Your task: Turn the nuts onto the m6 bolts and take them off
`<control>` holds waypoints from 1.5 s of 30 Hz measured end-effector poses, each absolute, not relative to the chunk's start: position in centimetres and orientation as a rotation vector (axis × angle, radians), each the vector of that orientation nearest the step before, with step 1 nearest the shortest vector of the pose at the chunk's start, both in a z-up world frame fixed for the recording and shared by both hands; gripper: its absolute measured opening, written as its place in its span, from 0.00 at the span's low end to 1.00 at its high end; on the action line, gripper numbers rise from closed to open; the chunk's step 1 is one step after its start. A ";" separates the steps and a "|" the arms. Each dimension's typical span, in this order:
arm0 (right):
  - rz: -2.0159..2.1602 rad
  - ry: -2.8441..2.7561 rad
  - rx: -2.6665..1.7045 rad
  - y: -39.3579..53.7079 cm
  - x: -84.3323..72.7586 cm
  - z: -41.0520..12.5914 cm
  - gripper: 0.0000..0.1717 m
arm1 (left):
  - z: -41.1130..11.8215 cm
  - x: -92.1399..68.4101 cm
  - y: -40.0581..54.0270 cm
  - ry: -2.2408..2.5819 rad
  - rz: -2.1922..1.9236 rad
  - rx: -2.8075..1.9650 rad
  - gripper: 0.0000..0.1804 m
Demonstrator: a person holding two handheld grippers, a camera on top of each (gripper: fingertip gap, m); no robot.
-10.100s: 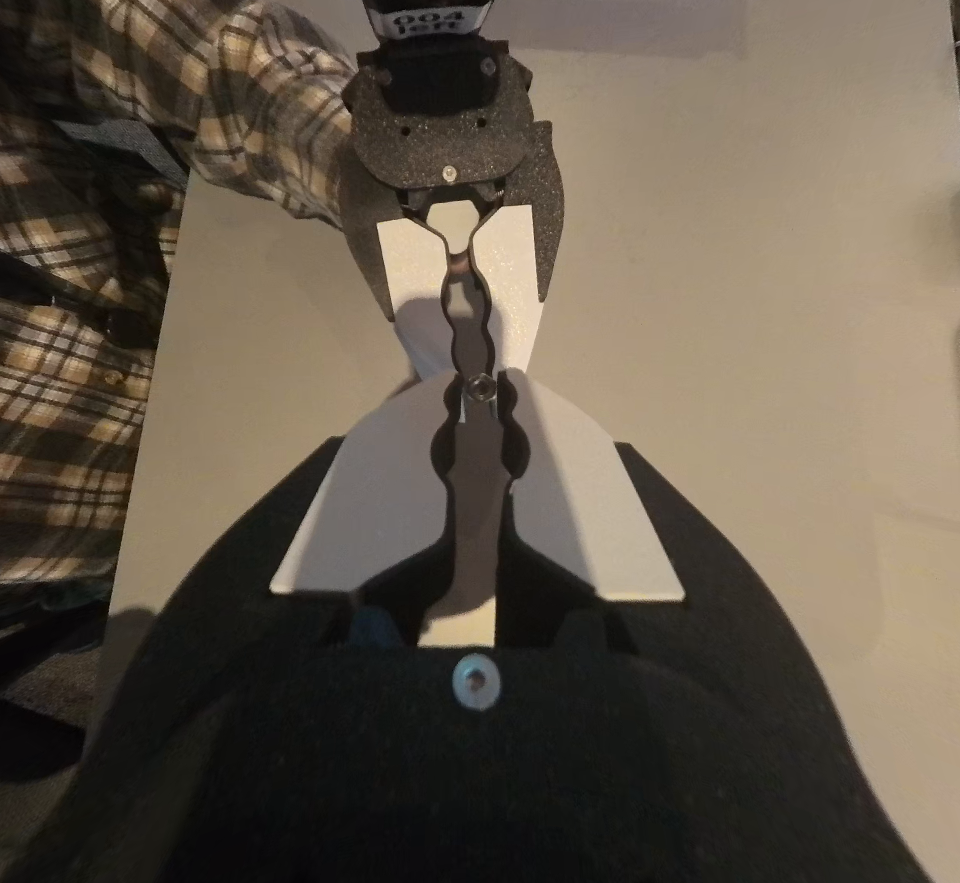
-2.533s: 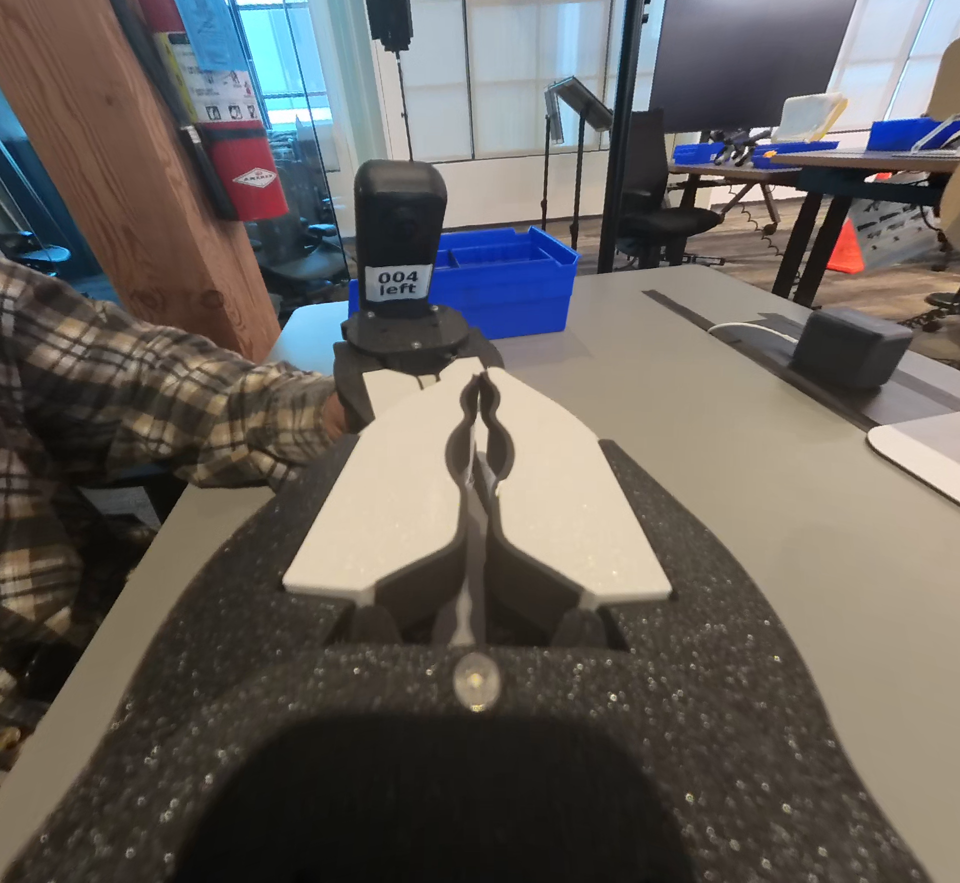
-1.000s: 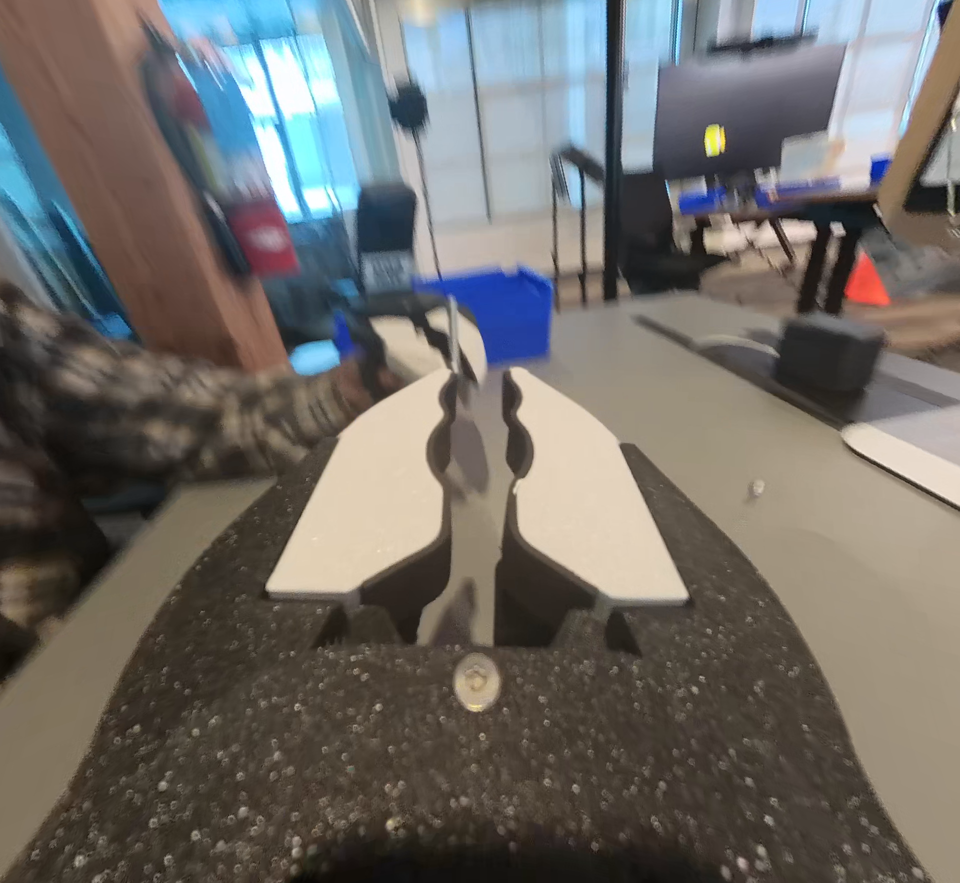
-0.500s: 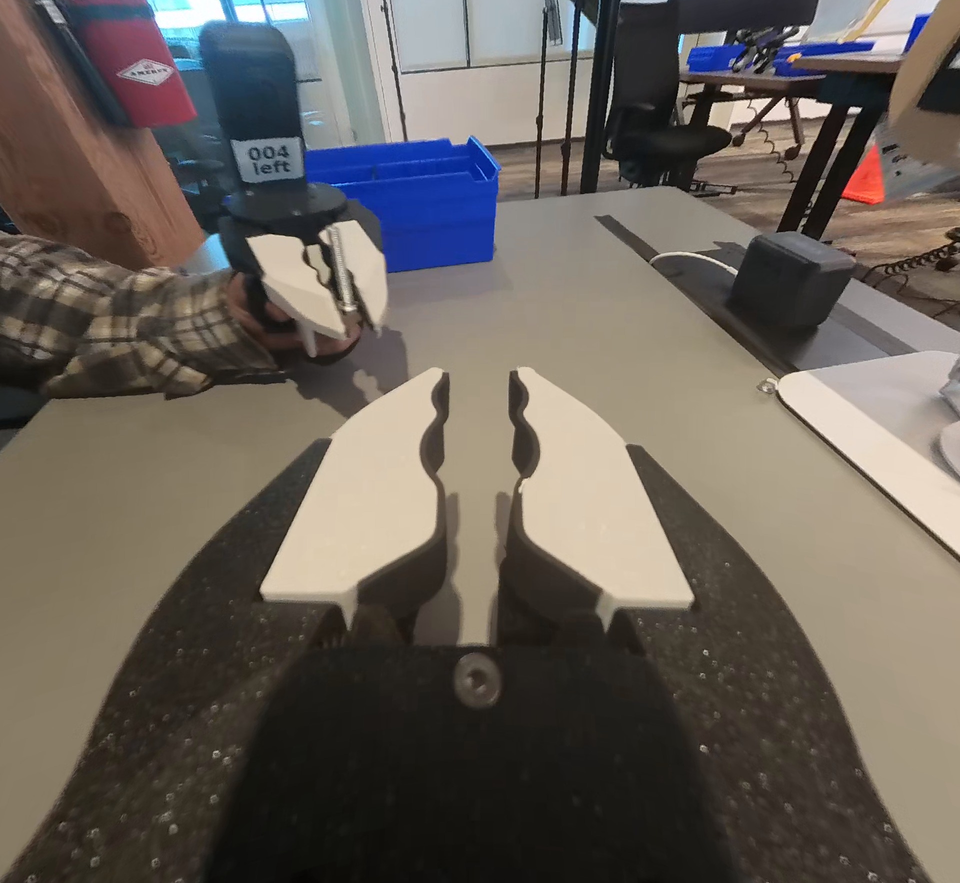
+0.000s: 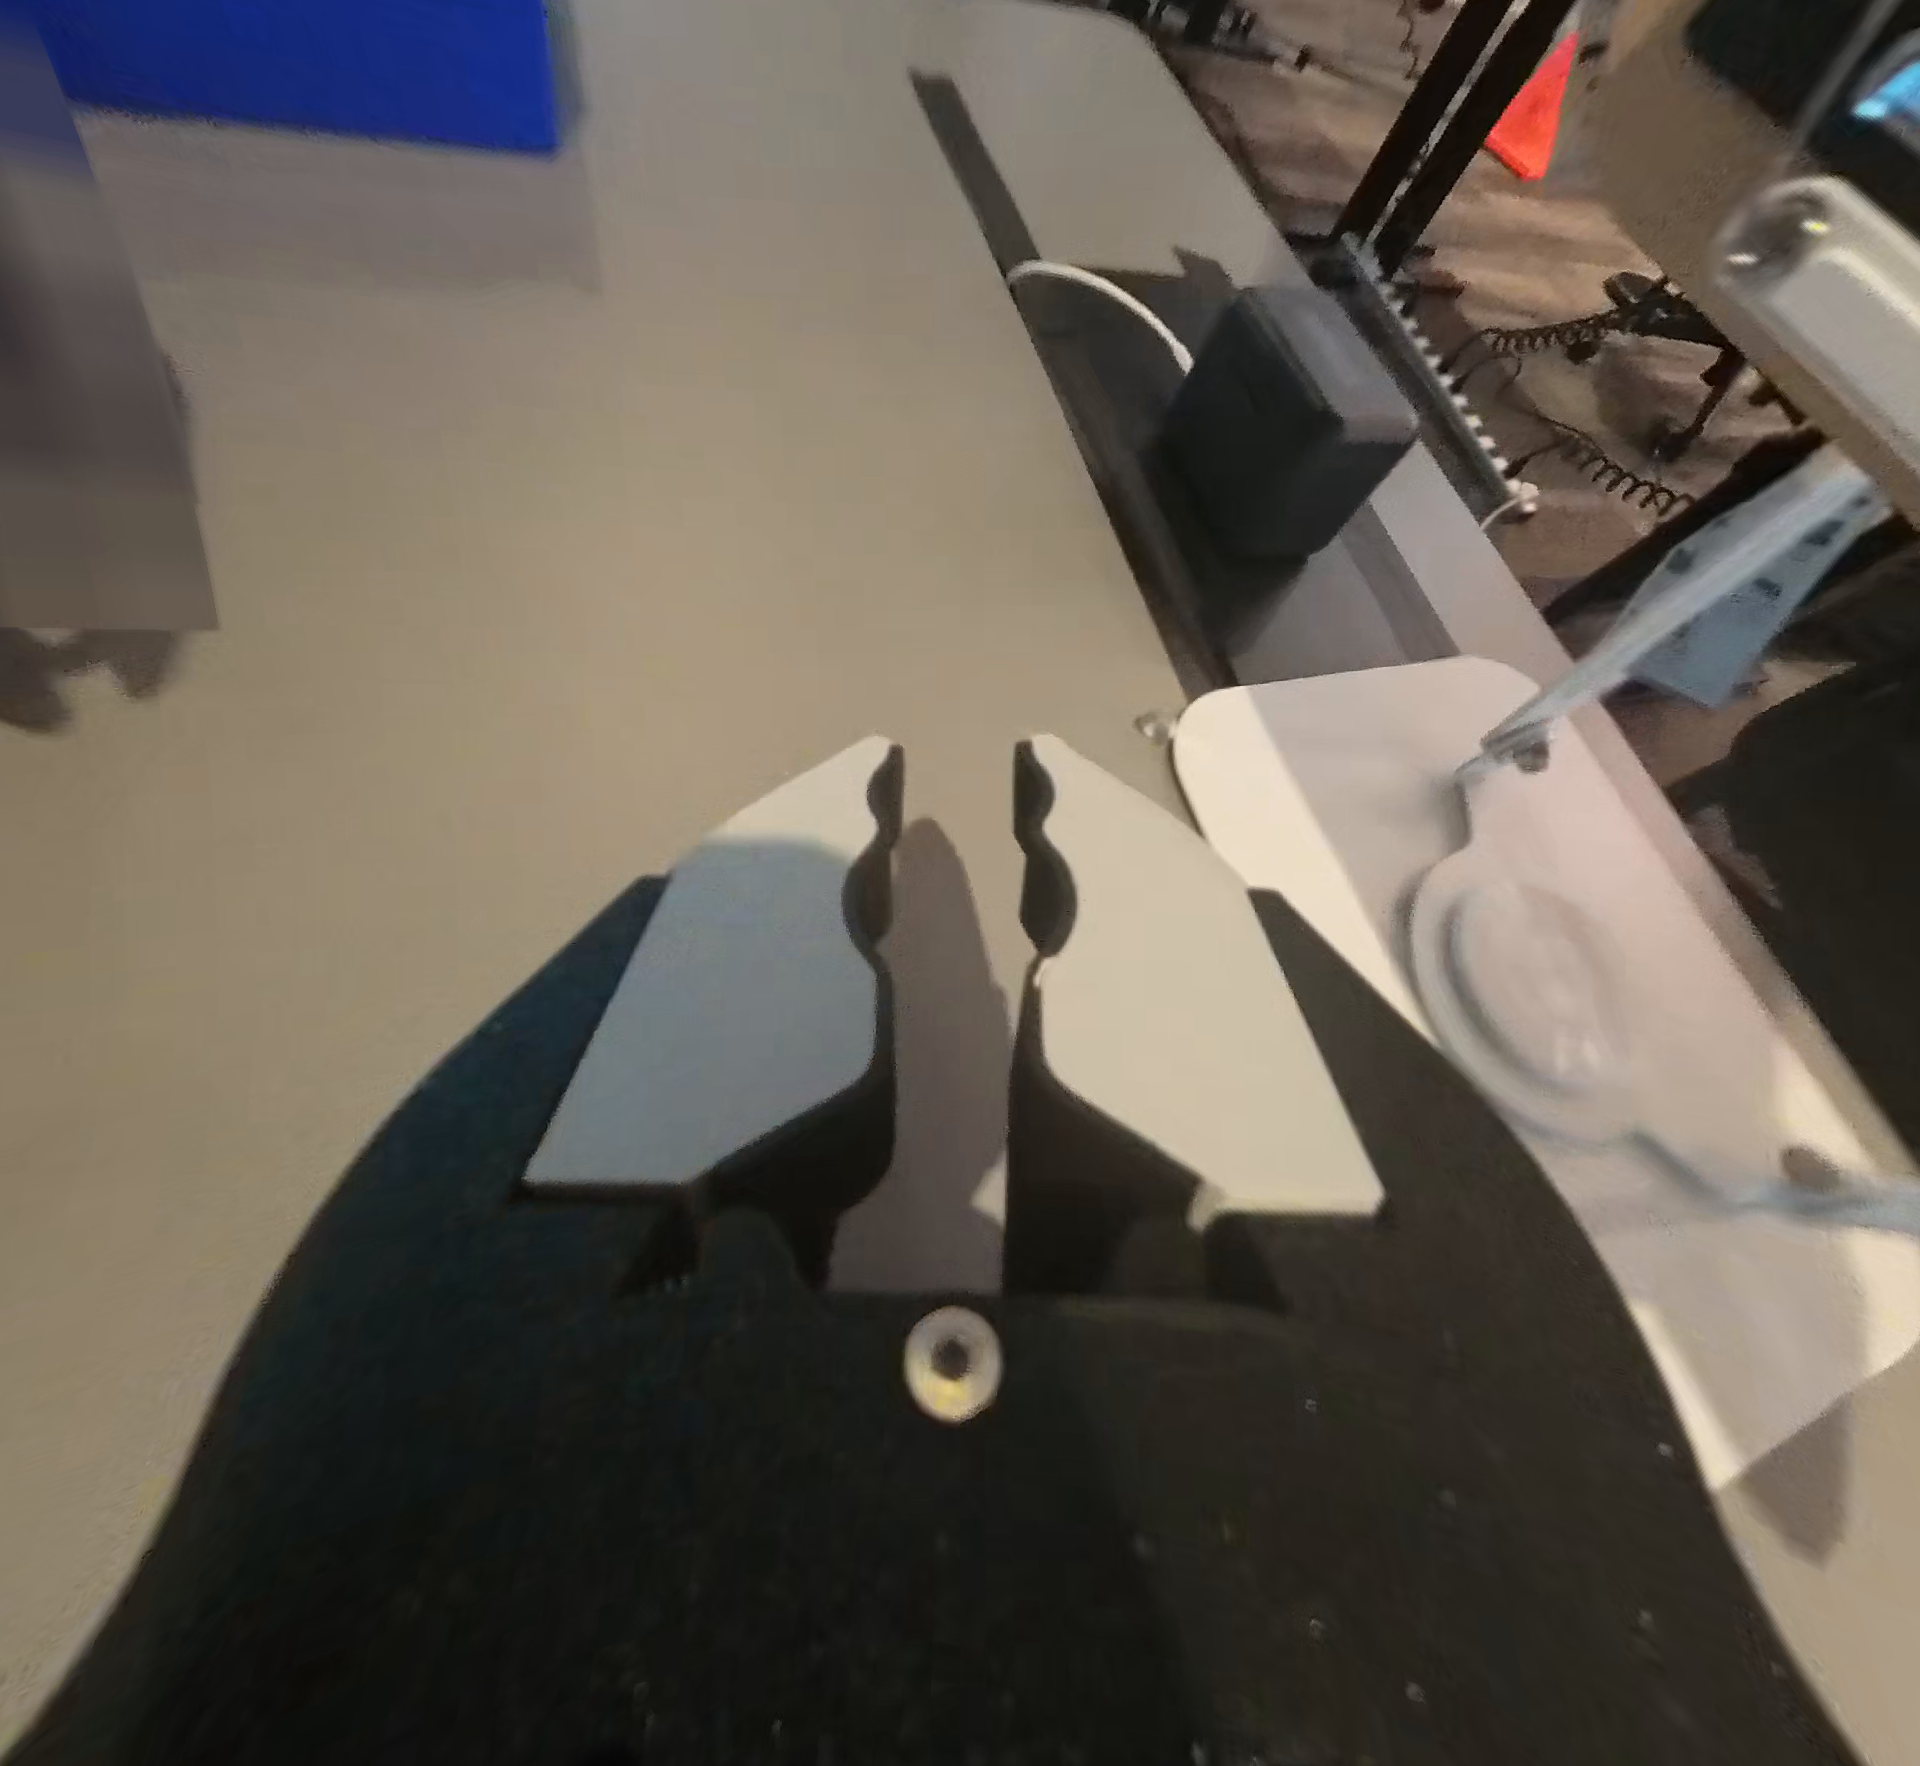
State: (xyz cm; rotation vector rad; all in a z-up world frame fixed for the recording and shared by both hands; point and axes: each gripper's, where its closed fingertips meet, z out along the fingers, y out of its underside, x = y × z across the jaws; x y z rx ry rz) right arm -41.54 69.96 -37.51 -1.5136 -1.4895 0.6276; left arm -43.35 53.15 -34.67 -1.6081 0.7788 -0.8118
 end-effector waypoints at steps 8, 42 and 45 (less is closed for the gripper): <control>0.353 -1.894 -1.459 75.6 -45.2 -41.2 0.11 | -34.5 -44.1 53.5 0.754 -0.818 -1.610 0.06; 0.658 -2.110 -1.967 54.7 -33.9 -40.0 0.03 | -33.1 -44.1 53.1 0.742 -0.821 -1.570 0.06; 0.782 -2.053 -2.103 48.3 -30.3 -41.3 0.02 | -32.8 -43.2 52.4 0.771 -0.830 -1.555 0.06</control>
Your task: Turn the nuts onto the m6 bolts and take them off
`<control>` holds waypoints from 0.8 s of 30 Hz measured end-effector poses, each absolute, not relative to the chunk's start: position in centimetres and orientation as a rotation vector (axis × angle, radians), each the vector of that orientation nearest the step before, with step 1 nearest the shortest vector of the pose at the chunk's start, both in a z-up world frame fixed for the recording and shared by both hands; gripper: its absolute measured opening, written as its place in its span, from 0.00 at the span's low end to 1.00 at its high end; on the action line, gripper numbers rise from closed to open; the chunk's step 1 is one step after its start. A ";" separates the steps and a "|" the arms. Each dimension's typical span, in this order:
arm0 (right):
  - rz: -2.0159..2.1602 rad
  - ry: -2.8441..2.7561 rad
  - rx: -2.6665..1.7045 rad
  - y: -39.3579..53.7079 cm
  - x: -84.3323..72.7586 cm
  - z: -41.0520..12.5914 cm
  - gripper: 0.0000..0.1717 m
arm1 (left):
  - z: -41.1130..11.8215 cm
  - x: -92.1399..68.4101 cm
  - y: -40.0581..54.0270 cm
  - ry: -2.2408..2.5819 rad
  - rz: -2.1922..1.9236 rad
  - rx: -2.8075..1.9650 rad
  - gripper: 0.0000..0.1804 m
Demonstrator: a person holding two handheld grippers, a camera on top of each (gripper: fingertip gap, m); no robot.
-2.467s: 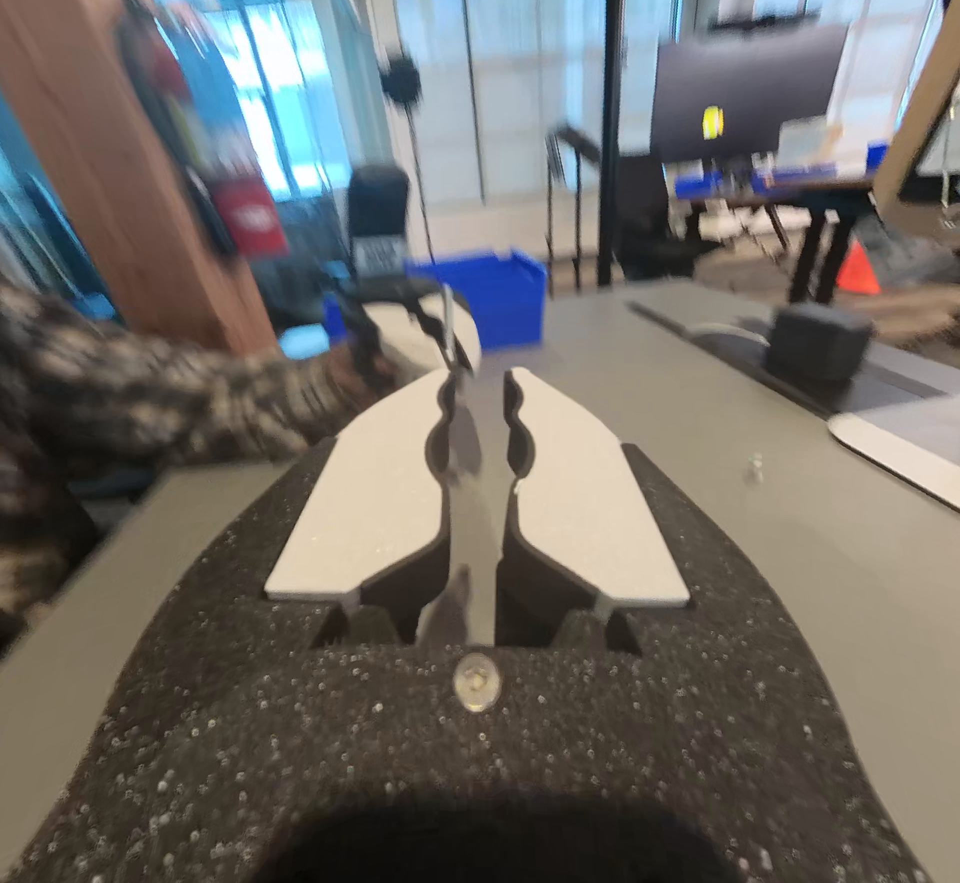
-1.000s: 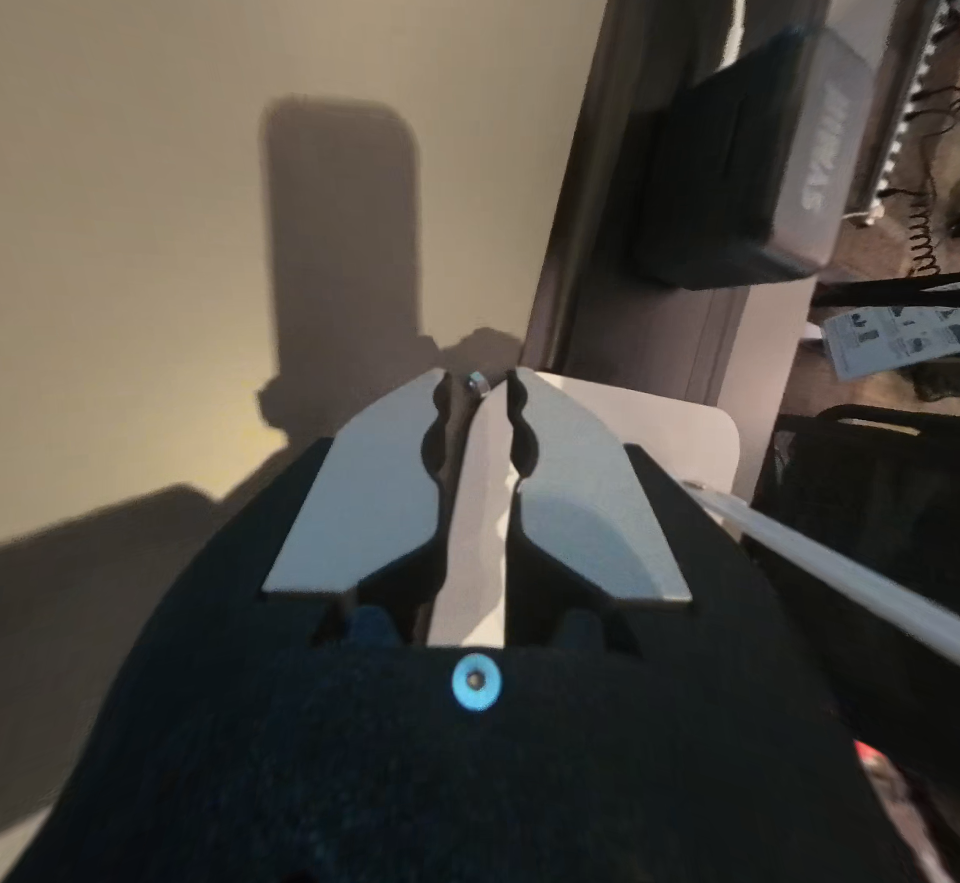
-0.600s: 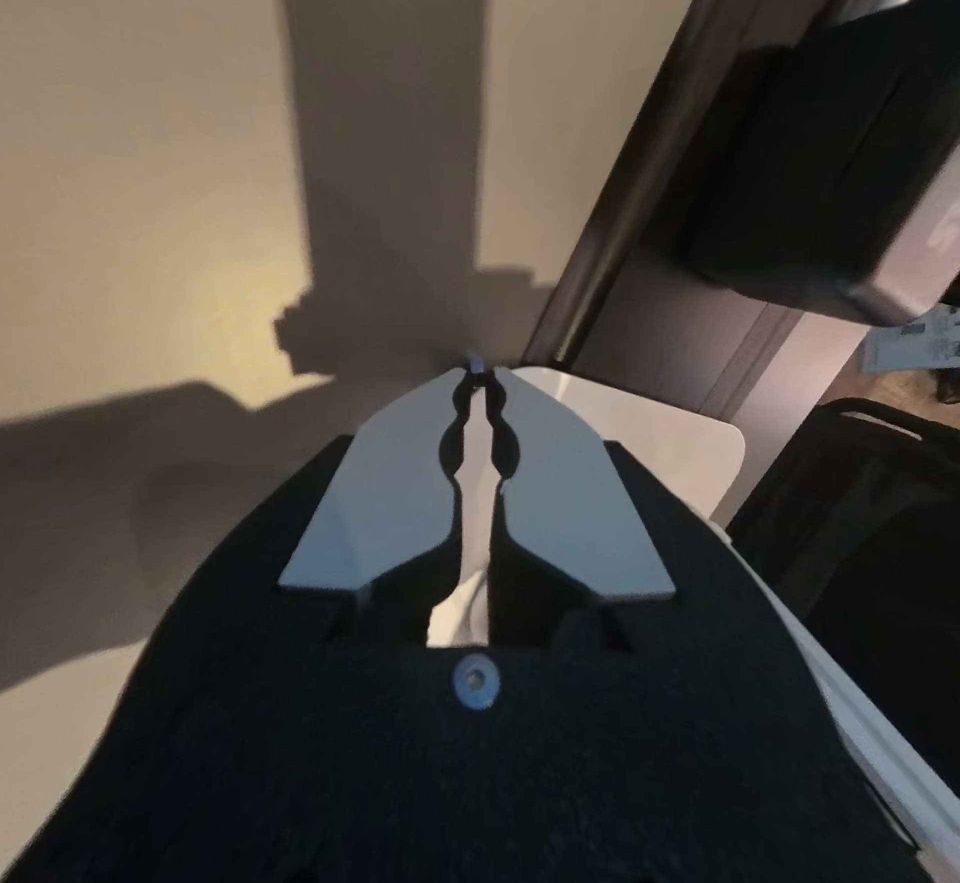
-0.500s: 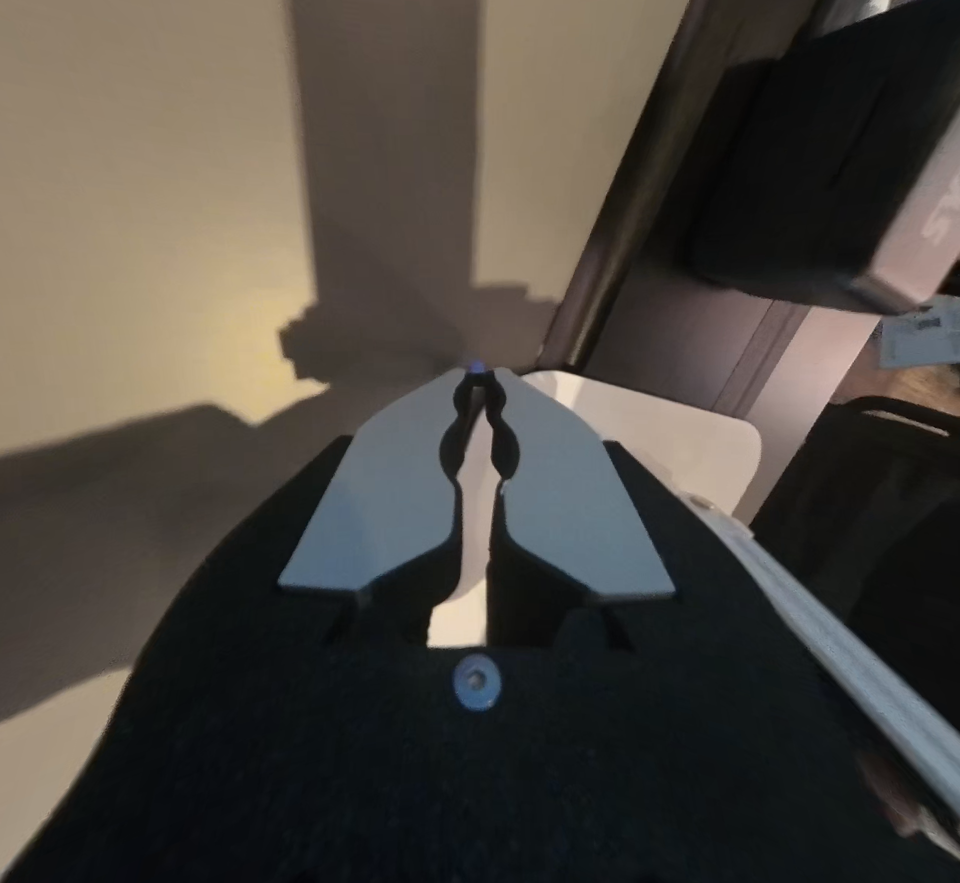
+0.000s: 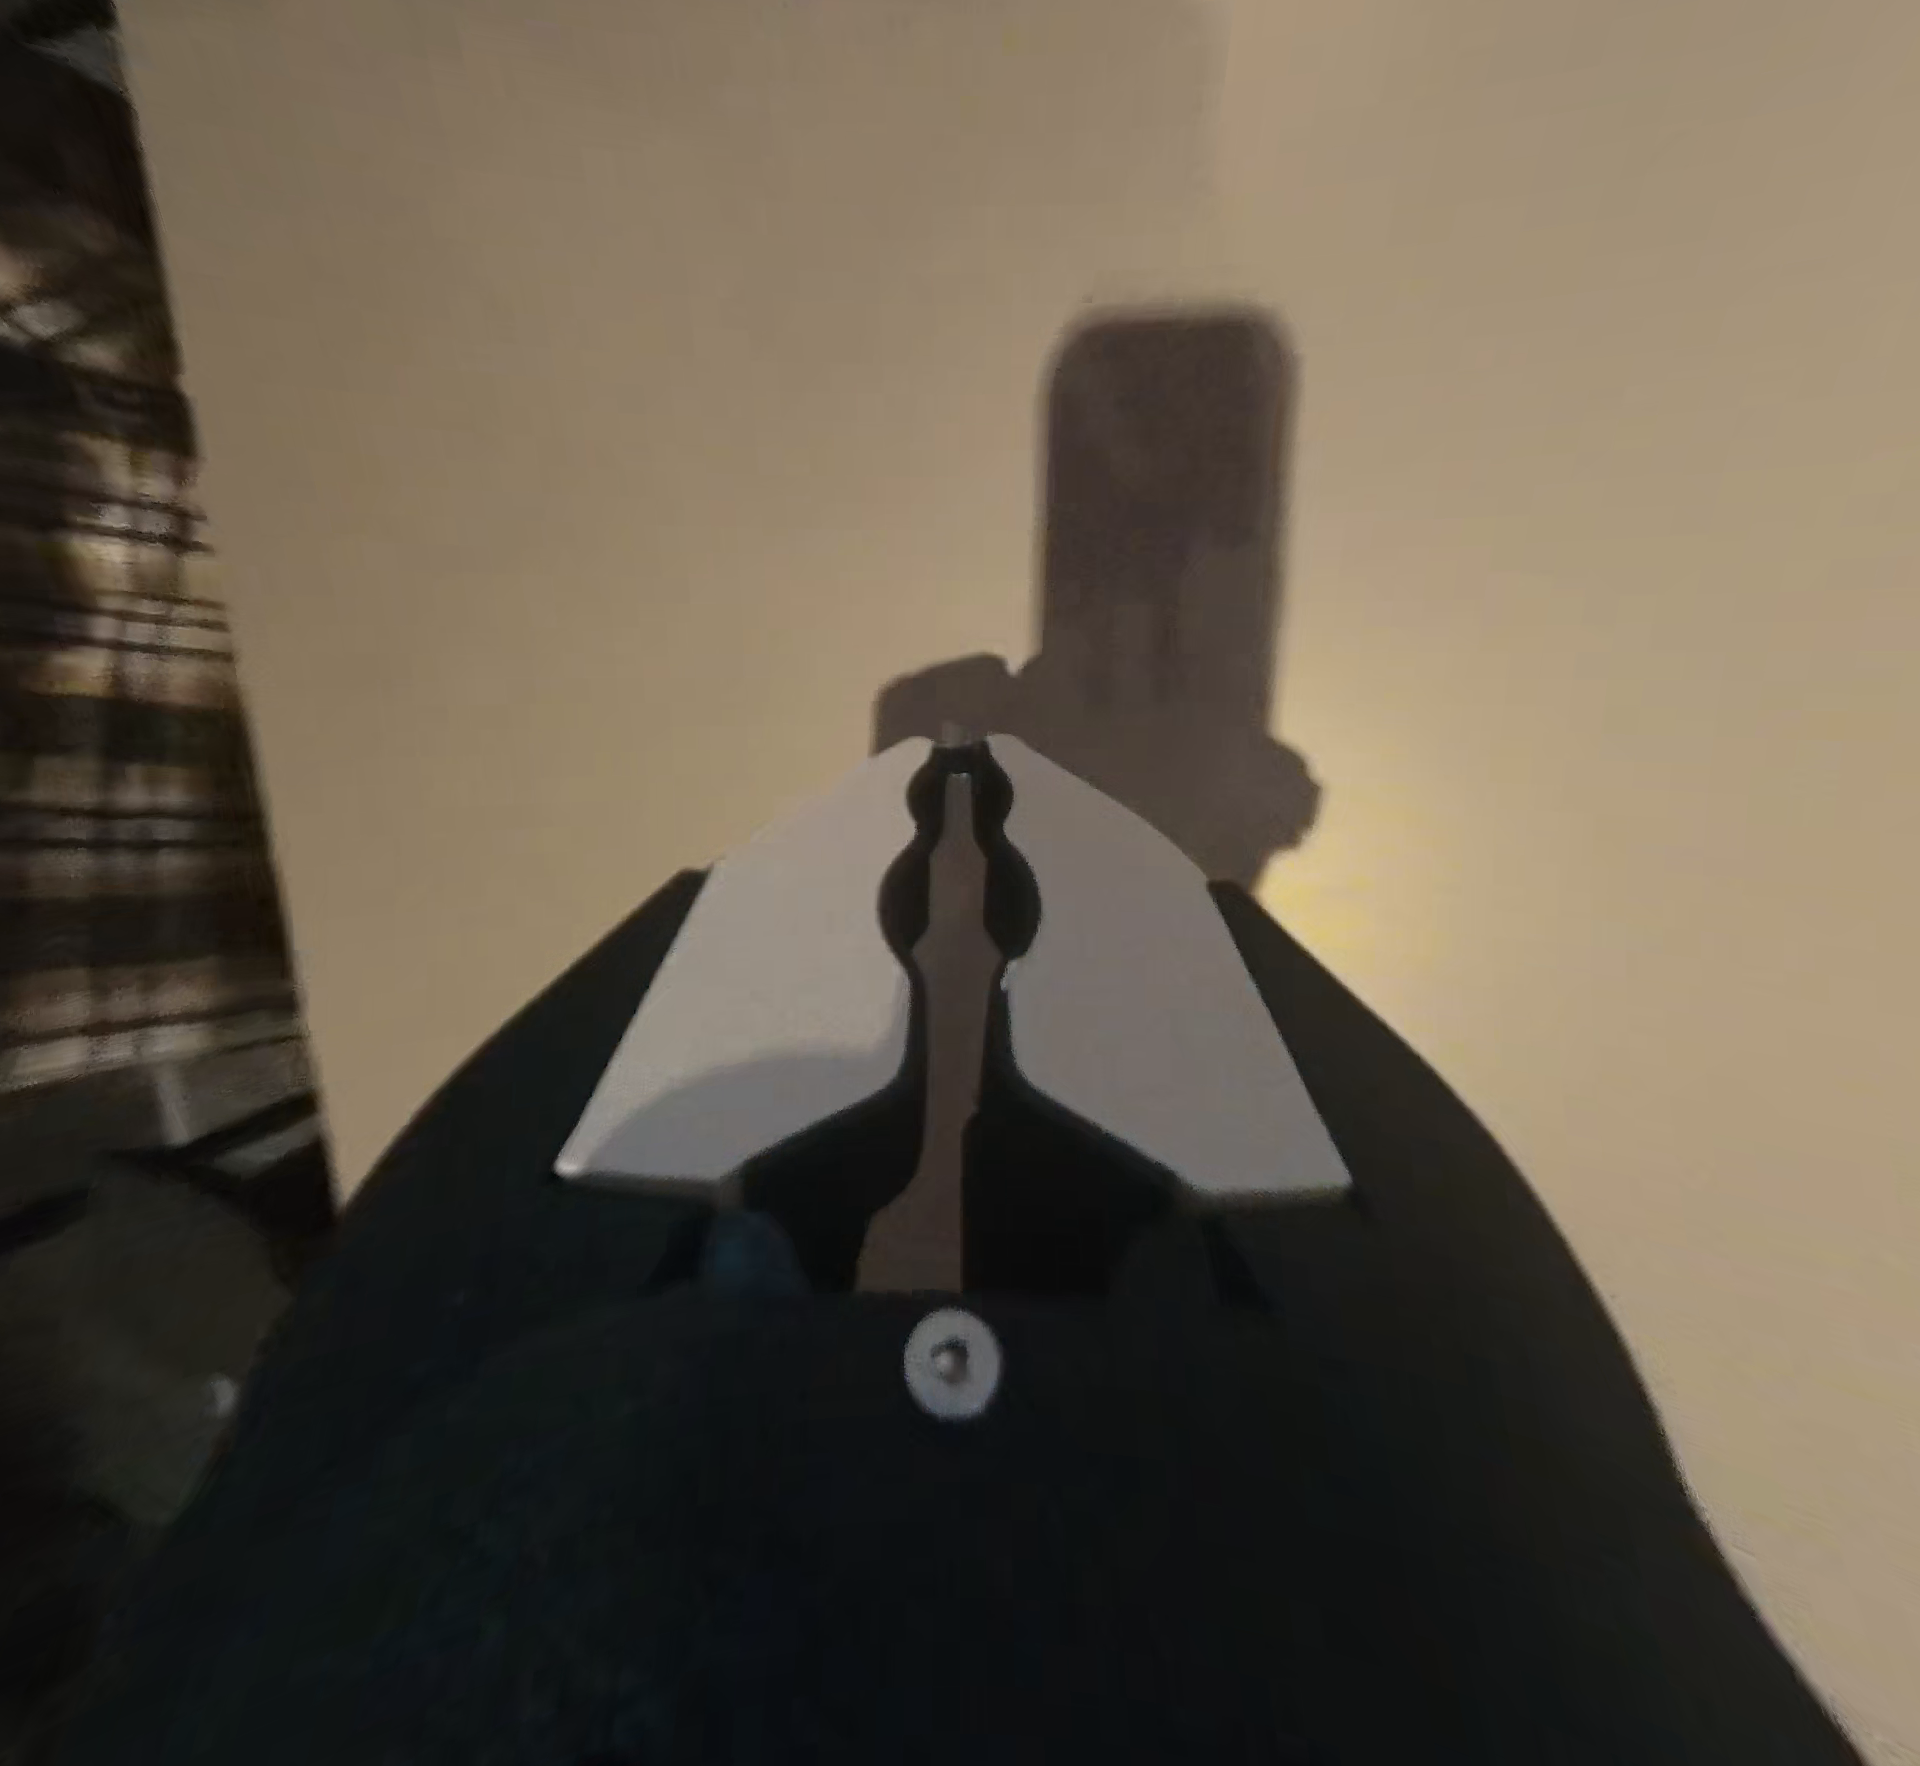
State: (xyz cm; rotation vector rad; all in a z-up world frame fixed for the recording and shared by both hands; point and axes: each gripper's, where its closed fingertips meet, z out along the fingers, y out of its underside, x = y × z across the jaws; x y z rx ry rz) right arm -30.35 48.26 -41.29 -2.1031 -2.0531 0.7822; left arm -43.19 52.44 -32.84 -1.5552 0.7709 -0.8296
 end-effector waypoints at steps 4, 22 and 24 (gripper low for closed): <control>0.889 -1.985 -2.210 44.7 -28.6 -42.7 0.03 | -33.0 -41.9 51.6 0.811 -0.843 -1.548 0.06; 0.768 -2.122 -2.155 45.8 -28.3 -44.8 0.04 | -33.0 -41.0 50.8 0.867 -0.821 -1.542 0.06; 0.760 -2.128 -2.109 45.8 -28.4 -44.8 0.06 | -33.1 -40.9 50.8 0.871 -0.820 -1.543 0.06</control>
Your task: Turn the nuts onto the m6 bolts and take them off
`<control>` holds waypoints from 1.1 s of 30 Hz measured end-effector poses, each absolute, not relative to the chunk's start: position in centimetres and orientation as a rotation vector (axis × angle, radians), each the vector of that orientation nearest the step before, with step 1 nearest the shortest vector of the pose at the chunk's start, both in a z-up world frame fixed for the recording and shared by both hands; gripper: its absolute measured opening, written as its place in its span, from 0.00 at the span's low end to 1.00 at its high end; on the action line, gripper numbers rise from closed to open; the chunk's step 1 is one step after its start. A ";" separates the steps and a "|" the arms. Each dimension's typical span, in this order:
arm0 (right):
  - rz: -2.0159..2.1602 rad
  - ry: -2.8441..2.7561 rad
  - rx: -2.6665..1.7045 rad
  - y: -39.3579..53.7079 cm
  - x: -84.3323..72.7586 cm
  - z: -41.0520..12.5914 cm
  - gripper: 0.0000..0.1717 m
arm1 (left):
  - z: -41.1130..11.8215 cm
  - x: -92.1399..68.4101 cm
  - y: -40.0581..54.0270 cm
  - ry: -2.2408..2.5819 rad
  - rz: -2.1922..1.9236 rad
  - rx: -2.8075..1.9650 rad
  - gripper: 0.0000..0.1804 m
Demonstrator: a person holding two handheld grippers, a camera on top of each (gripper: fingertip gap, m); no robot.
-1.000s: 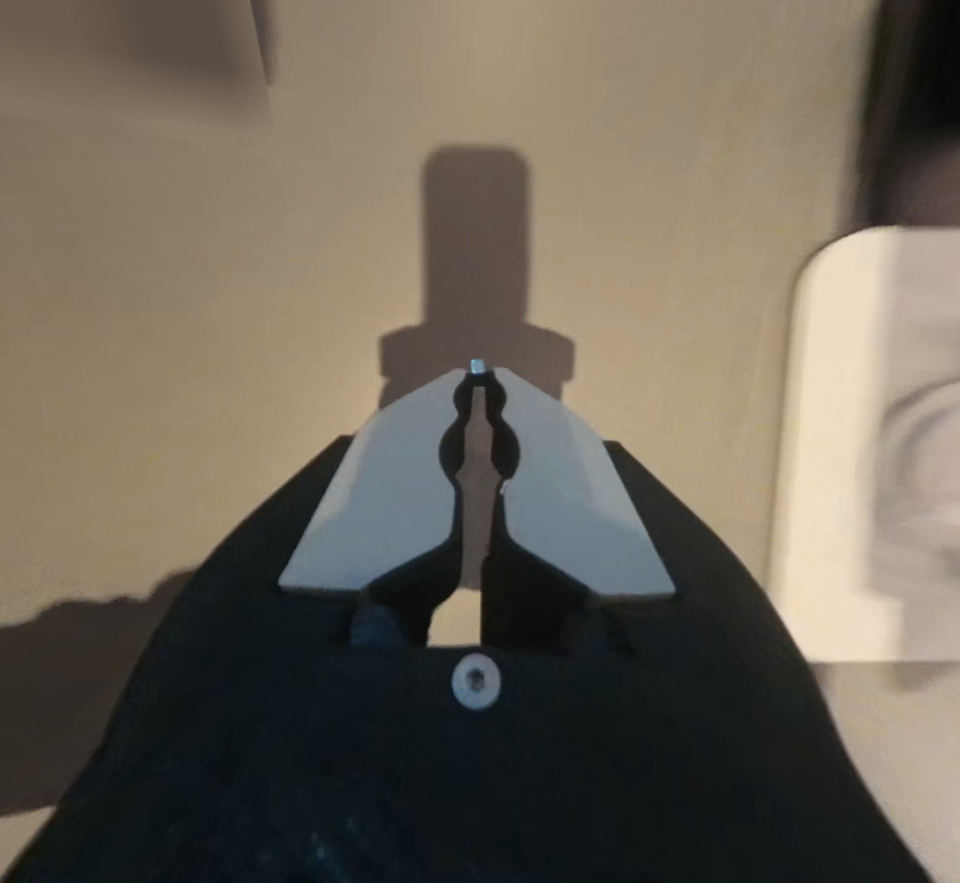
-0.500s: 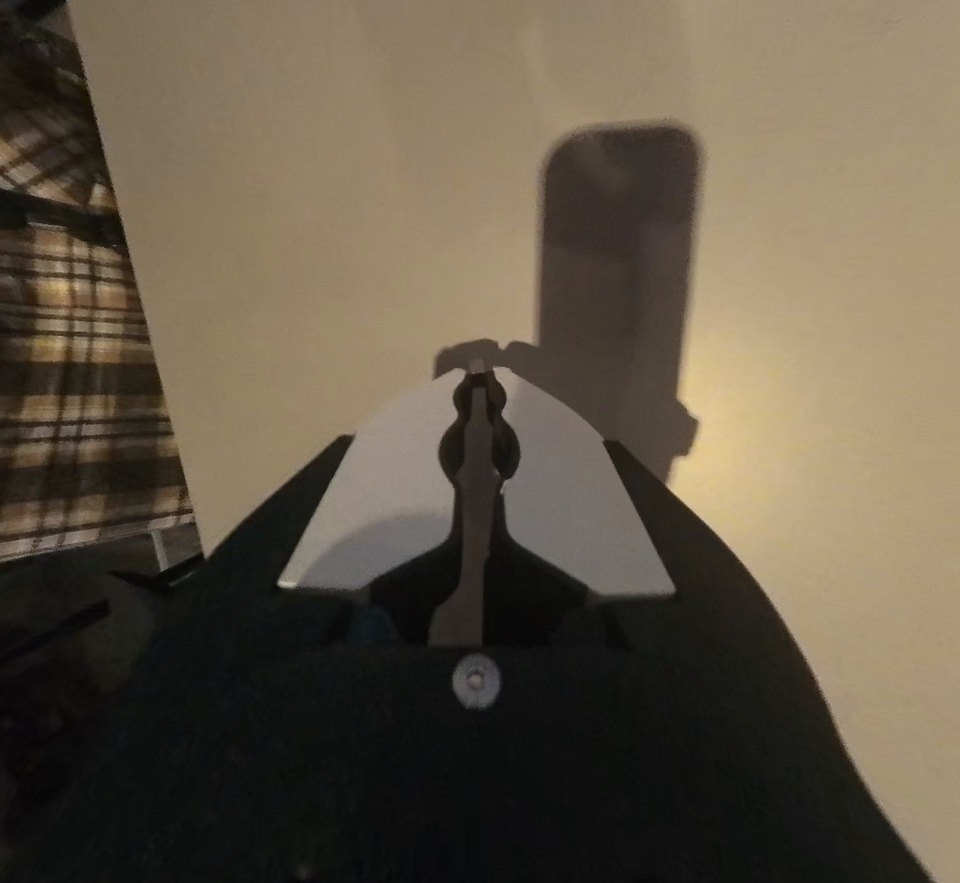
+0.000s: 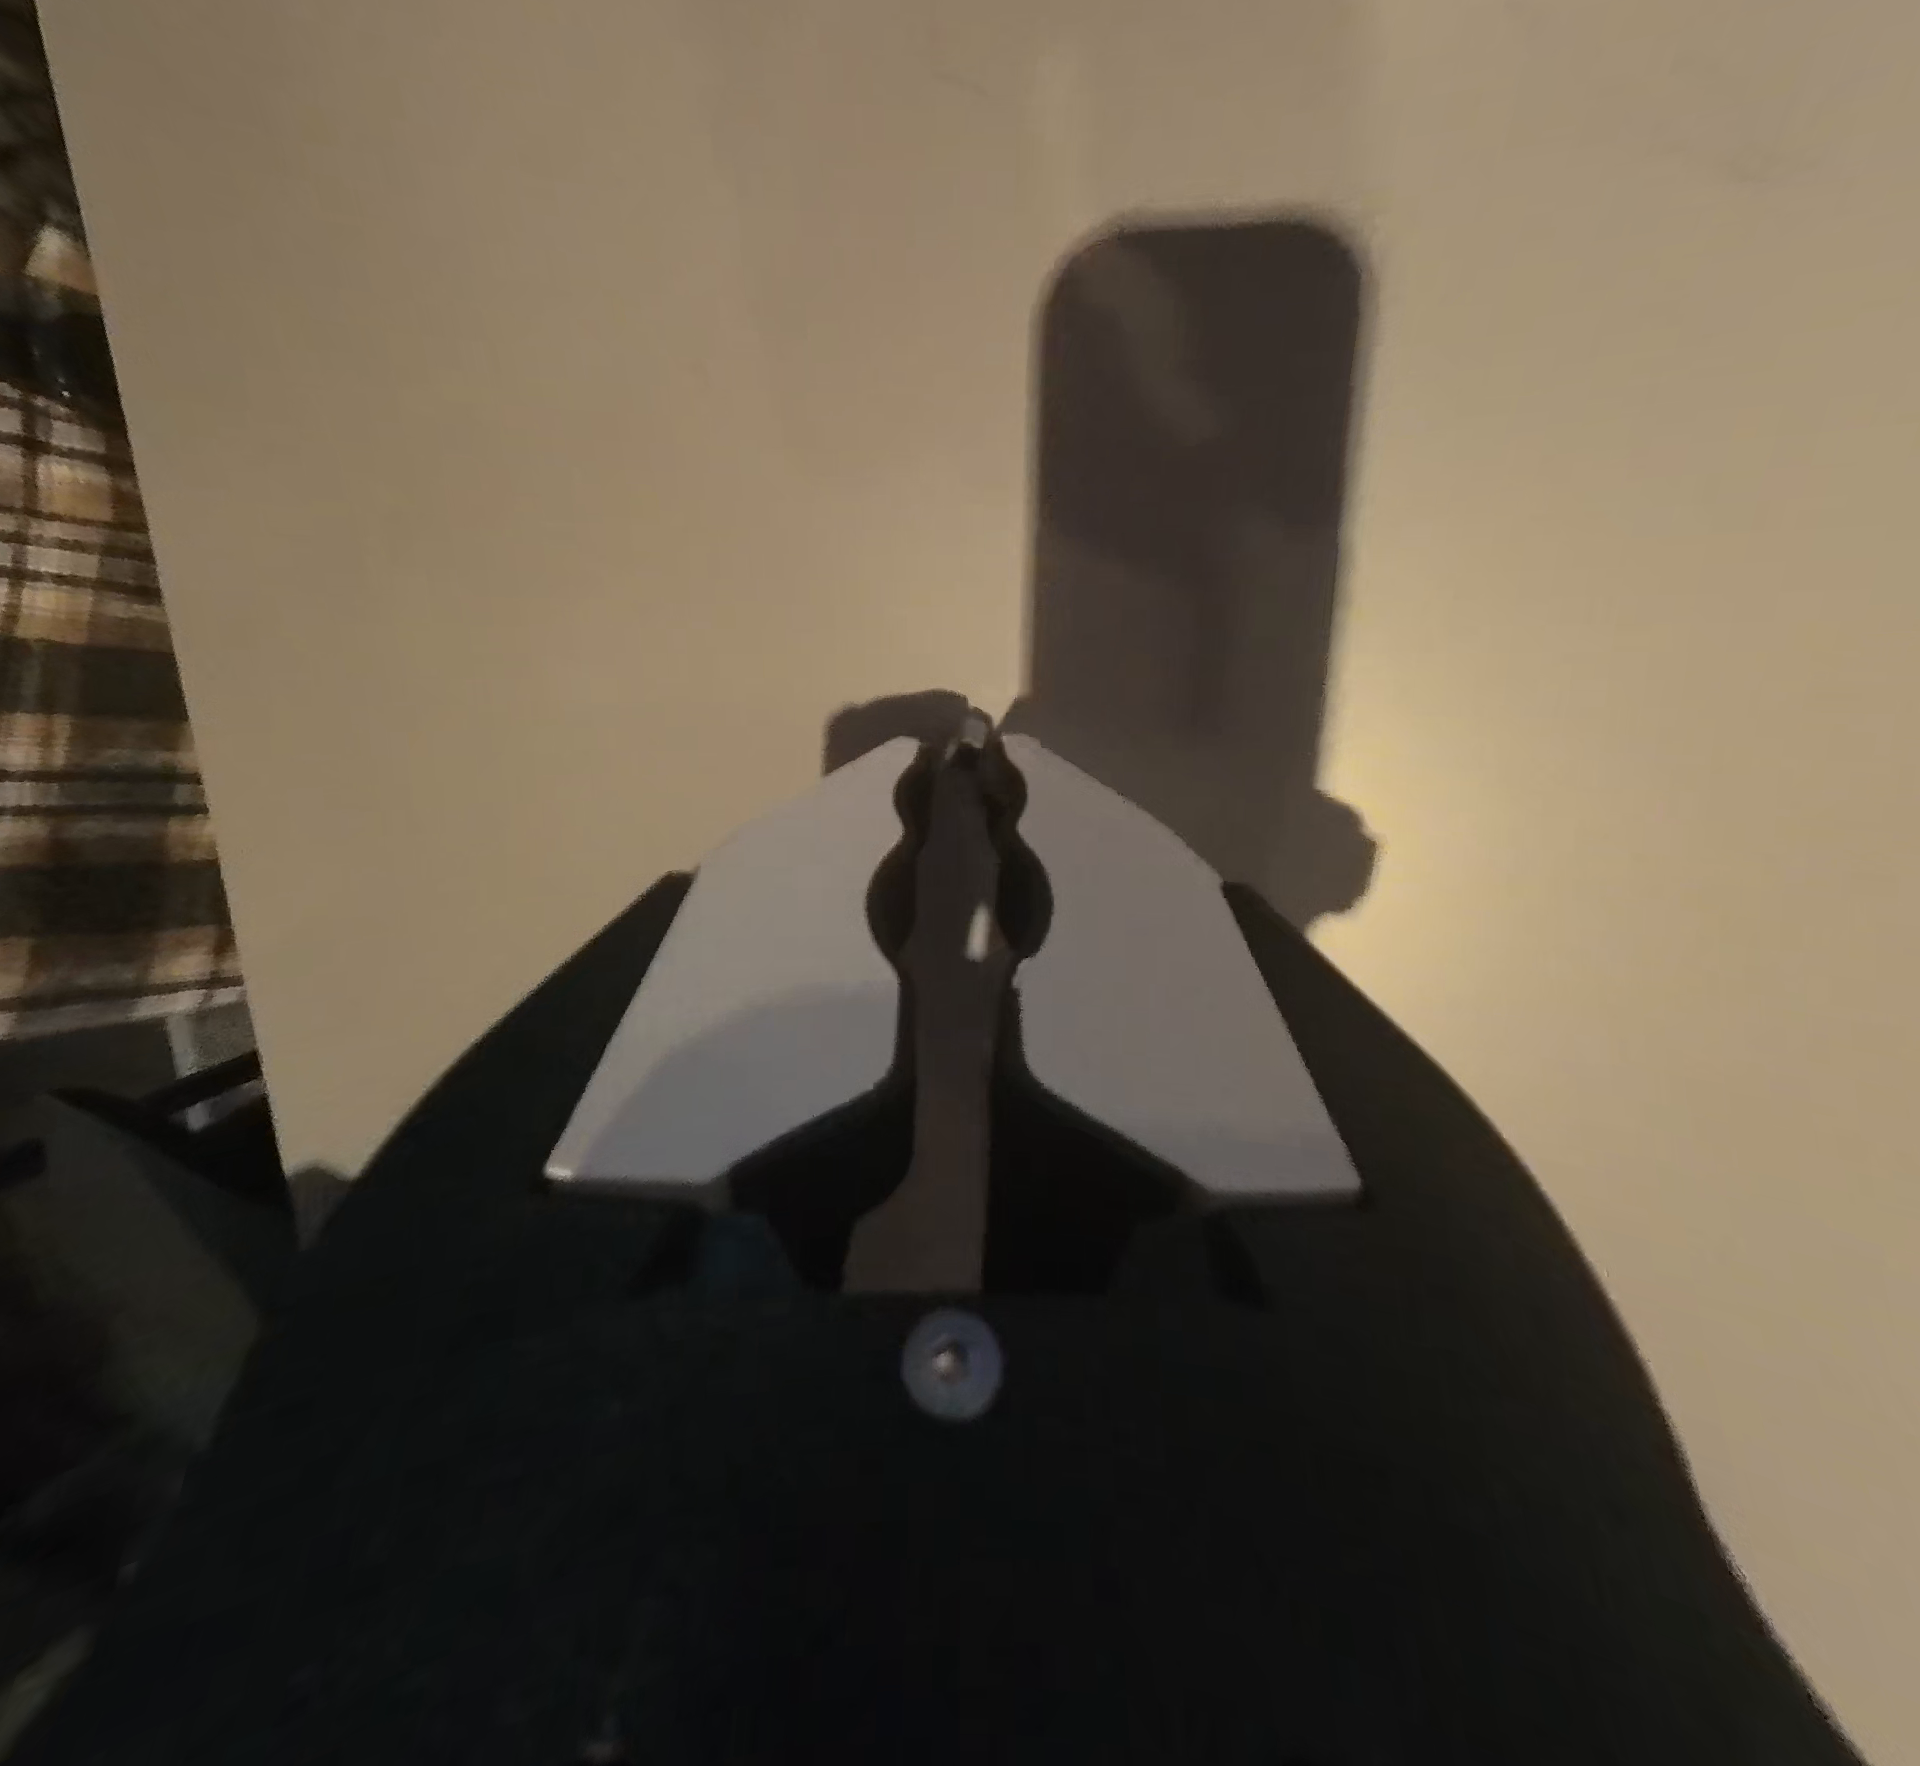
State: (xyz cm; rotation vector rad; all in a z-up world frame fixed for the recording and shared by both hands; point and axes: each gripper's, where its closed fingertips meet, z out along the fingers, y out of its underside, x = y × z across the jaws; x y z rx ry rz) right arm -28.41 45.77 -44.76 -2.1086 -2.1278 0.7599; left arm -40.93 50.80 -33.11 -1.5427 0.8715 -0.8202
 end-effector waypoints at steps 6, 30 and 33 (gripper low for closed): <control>0.712 -2.092 -1.992 46.1 -28.6 -44.7 0.10 | -33.2 -40.8 50.8 0.879 -0.819 -1.547 0.06; 0.556 -1.810 -1.642 45.7 -28.9 -43.2 0.13 | -33.6 -39.8 50.2 0.926 -0.816 -1.550 0.06; 0.606 -1.813 -1.695 45.9 -28.8 -43.8 0.13 | -33.7 -39.9 50.3 0.925 -0.821 -1.554 0.06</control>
